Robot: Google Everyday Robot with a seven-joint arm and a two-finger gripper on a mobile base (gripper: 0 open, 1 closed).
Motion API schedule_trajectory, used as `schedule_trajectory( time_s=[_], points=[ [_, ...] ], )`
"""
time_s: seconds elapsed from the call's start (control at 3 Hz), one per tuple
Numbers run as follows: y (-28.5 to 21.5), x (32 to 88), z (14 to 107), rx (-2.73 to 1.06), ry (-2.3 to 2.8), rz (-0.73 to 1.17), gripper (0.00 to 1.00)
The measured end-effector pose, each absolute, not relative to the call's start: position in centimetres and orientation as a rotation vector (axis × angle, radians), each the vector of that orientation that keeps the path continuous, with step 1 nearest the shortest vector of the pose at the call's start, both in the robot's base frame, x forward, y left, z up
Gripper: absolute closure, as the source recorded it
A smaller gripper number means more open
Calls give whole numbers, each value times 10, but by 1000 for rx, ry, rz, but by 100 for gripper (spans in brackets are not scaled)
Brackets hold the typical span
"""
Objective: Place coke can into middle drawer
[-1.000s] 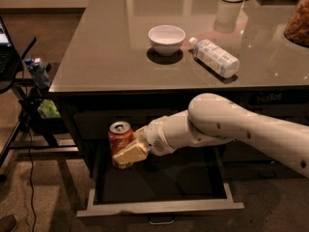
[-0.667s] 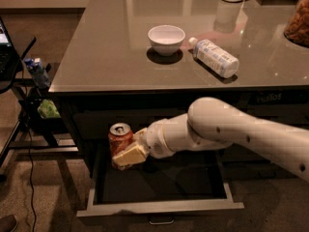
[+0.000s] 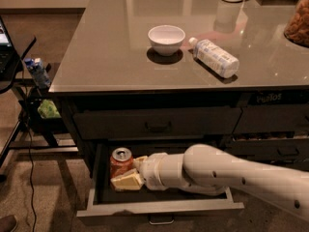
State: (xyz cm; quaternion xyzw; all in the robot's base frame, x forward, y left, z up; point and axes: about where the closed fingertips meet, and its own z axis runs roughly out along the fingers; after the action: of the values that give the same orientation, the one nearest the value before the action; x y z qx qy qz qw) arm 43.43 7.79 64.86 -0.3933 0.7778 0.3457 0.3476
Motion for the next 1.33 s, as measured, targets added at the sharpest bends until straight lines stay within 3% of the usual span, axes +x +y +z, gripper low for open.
schedule_trajectory(
  time_s=[1.33],
  points=[
    [79, 454, 580, -778, 2094, 764, 100]
  ],
)
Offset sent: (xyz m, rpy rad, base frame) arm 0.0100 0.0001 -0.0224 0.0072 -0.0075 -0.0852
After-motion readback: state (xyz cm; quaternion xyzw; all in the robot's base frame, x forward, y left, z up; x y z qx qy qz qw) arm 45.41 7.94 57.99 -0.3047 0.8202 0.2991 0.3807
